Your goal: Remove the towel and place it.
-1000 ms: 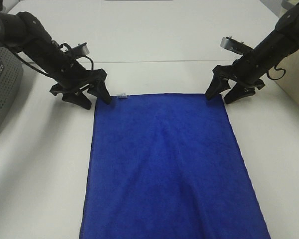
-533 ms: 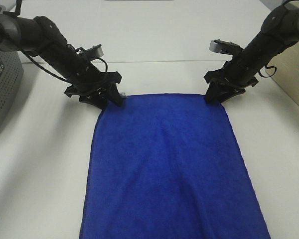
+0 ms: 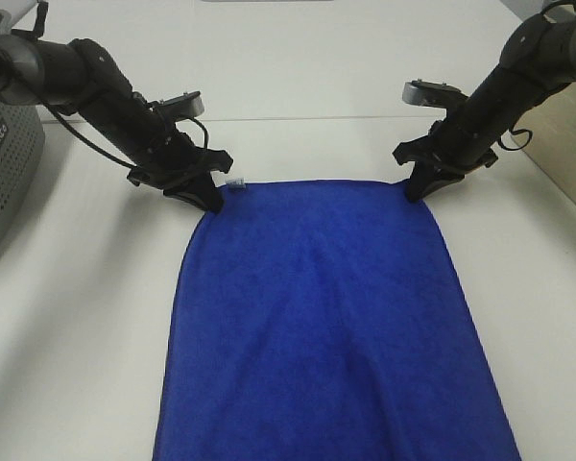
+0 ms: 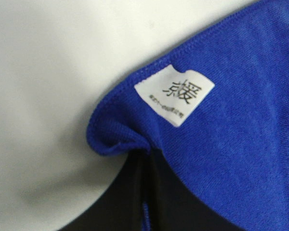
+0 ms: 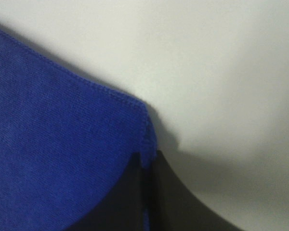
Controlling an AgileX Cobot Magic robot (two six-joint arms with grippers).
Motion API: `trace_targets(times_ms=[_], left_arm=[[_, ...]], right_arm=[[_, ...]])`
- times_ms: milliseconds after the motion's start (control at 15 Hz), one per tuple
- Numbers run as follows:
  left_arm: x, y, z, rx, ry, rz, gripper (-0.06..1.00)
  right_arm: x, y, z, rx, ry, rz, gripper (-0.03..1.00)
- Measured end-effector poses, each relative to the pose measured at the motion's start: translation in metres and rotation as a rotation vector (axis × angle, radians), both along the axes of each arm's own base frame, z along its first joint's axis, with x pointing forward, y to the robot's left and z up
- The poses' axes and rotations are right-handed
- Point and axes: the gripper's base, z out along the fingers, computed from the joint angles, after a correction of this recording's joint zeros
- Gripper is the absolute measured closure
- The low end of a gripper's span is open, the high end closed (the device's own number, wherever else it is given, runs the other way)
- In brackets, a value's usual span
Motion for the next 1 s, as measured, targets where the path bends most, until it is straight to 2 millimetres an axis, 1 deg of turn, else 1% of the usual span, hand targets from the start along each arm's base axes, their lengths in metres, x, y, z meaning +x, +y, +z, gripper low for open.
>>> trace_targets(times_ms=[200, 400, 533, 667, 733, 800, 867, 933, 1000], left_arm=[[0.004, -0.001, 0.006, 0.070, -0.043, -0.065, 0.94], [0.016, 0.006, 0.016, 0.198, -0.123, -0.146, 0.94], [0.023, 0.009, 0.025, 0.249, -0.171, -0.177, 0.94], [0.029, 0.008, 0.036, 0.256, -0.222, -0.192, 0.94], [0.031, 0.008, 0.039, 0.257, -0.240, -0.193, 0.94], [0.034, 0.008, 0.041, 0.260, -0.276, -0.188, 0.94], [0.034, 0.008, 0.041, 0.260, -0.276, -0.188, 0.94], [0.037, 0.008, 0.042, 0.264, -0.315, -0.184, 0.94], [0.039, 0.008, 0.043, 0.265, -0.337, -0.176, 0.94]], right_arm=[[0.000, 0.000, 0.000, 0.000, -0.002, -0.001, 0.95], [0.003, -0.001, 0.001, -0.008, -0.035, -0.017, 0.95], [0.006, -0.002, 0.002, -0.021, -0.072, -0.020, 0.95], [0.009, -0.002, 0.005, -0.030, -0.111, -0.022, 0.95], [0.011, -0.003, 0.008, -0.035, -0.137, -0.027, 0.95], [0.018, -0.003, 0.016, -0.042, -0.199, -0.027, 0.95], [0.018, -0.003, 0.016, -0.042, -0.199, -0.027, 0.95], [0.031, -0.003, 0.031, -0.040, -0.294, -0.033, 0.95], [0.035, -0.003, 0.037, -0.041, -0.326, -0.031, 0.95]])
